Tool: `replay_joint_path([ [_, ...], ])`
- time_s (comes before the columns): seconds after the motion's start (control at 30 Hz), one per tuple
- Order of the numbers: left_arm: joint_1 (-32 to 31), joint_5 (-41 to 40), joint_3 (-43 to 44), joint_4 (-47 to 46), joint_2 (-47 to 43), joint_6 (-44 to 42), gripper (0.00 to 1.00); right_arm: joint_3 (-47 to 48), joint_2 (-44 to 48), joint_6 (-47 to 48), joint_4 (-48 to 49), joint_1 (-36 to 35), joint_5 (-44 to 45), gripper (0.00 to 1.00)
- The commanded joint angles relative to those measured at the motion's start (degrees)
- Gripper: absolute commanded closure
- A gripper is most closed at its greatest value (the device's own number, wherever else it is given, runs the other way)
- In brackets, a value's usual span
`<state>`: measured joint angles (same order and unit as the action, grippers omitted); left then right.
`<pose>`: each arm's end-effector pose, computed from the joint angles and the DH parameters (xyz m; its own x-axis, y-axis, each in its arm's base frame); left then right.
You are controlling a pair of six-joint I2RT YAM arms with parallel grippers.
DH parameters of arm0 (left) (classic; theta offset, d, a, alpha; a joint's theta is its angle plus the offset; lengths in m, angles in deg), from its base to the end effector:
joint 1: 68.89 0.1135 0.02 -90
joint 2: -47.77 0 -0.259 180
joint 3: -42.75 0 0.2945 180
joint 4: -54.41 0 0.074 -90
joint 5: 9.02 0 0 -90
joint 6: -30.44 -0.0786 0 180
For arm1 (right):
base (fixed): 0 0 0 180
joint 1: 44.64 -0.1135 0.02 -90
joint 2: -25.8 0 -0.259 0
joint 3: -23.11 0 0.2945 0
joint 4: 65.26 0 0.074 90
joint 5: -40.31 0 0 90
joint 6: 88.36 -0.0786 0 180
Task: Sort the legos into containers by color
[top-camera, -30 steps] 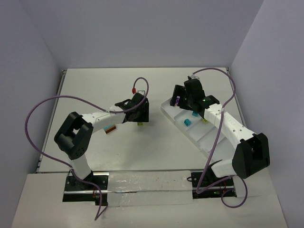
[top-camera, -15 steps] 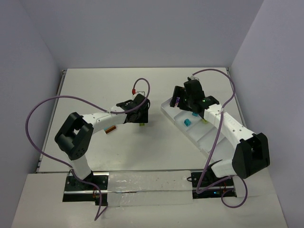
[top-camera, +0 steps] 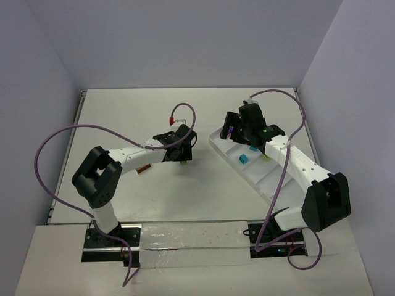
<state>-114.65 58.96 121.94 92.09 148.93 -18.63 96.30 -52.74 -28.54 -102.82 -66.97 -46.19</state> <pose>0.3124 -0.2785 0.1307 -0.8034 -0.0456 -0.5937 0.0075 0.9962 -0.0866 0.3472 0.1374 0.2361 -0.7143 0.2491 -0.6540 0.0245 0.9429 0.3323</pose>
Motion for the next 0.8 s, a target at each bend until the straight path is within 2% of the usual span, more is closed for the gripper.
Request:
replay_joint_path([
  [0.0, -0.21, -3.82, 0.83, 1.07, -1.79, 3.04, 0.29, -0.32, 1.90, -0.23, 0.67, 0.18, -0.51, 0.10],
  [0.2, 1.95, -2.36, -2.04, -0.69, -4.54, 4.48, 0.23, -0.72, 2.18, -0.22, 0.85, 0.18, -0.66, 0.11],
  [0.5, 2.78, -3.32, -2.80, 0.21, -5.22, 4.65, 0.22, -1.68, 2.53, -0.28, 1.31, 0.18, -0.74, 0.10],
  [0.77, 2.51, 0.99, -4.68, -6.09, -5.36, -1.11, 0.24, -2.57, 3.34, 0.00, 1.19, 0.48, -0.33, 0.10],
])
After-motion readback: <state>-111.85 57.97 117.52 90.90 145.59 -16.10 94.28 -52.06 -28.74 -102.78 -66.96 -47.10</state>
